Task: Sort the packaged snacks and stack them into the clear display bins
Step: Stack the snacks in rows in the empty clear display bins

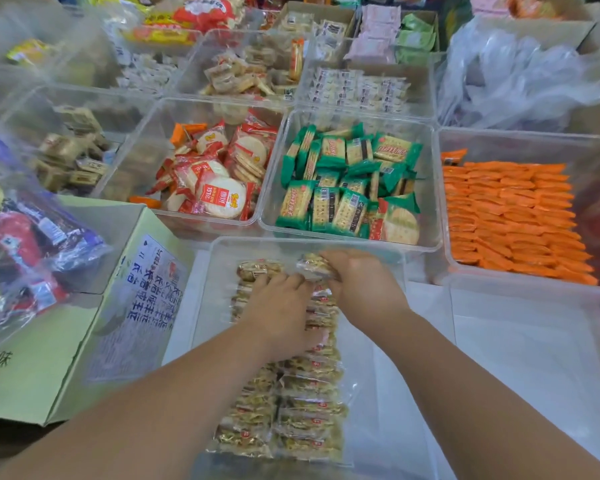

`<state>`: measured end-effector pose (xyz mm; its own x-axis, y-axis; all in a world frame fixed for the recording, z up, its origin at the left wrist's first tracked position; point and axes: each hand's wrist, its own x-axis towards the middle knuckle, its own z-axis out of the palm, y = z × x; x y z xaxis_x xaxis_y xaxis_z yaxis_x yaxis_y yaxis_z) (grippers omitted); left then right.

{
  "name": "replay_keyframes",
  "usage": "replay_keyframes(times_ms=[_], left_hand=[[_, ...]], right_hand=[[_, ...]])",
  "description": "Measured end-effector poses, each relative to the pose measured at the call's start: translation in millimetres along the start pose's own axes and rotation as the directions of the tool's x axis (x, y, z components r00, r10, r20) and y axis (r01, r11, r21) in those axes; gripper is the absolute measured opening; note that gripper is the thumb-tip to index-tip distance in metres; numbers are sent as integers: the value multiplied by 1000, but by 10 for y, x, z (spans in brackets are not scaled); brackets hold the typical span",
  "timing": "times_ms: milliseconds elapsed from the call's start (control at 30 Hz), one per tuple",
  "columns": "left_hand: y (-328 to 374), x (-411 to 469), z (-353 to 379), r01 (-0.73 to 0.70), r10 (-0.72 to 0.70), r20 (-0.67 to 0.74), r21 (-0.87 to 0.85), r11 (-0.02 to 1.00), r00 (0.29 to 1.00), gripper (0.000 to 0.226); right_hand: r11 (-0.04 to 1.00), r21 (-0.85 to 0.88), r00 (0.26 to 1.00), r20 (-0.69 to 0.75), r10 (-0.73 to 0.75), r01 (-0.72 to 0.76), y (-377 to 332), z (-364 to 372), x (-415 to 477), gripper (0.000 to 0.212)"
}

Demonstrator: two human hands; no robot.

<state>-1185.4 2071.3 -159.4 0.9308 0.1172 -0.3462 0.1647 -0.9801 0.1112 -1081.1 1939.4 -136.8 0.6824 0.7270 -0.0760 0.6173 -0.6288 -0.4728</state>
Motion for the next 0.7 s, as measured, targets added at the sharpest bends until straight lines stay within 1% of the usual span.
replay_keyframes(times_ms=[67, 133, 233, 367, 467, 533, 600, 667, 700], left_hand=[[-32, -53, 45, -26, 26, -34, -14, 1000, 999, 85], [-43, -100, 78, -36, 35, -58, -16, 999, 998, 85], [-39, -134, 84, -39, 38, -65, -27, 999, 997, 84], [-55, -168, 75, -42, 41, -37, -29, 999, 998, 91], [-53, -209, 70, -50, 48, -45, -36, 998, 998, 89], [-44, -260, 73, -59, 54, -95, -51, 997, 994, 82], [-48, -346, 71, -61, 47, -186, -69, 996, 981, 68], [-77, -455, 64, 2, -32, -280, -107, 994, 959, 62], [-104, -505, 57, 60, -102, -316, -140, 988, 943, 64]], right_hand=[[998, -57, 995, 103, 16, -10, -68, 48, 112, 28], [994, -105, 988, 154, 30, -14, -128, 112, 182, 28], [986, -165, 979, 194, 55, -23, -171, 207, 255, 30], [979, -199, 975, 210, 80, -37, -156, 248, 347, 19], [979, -201, 972, 228, 63, -17, -104, 254, 327, 15], [975, -220, 973, 225, 49, 2, -79, 278, 278, 16], [972, -236, 978, 205, 50, 0, -73, 315, 242, 14], [975, -222, 978, 201, 62, -17, -75, 351, 234, 16], [983, -181, 976, 204, 79, -41, -77, 356, 230, 21]])
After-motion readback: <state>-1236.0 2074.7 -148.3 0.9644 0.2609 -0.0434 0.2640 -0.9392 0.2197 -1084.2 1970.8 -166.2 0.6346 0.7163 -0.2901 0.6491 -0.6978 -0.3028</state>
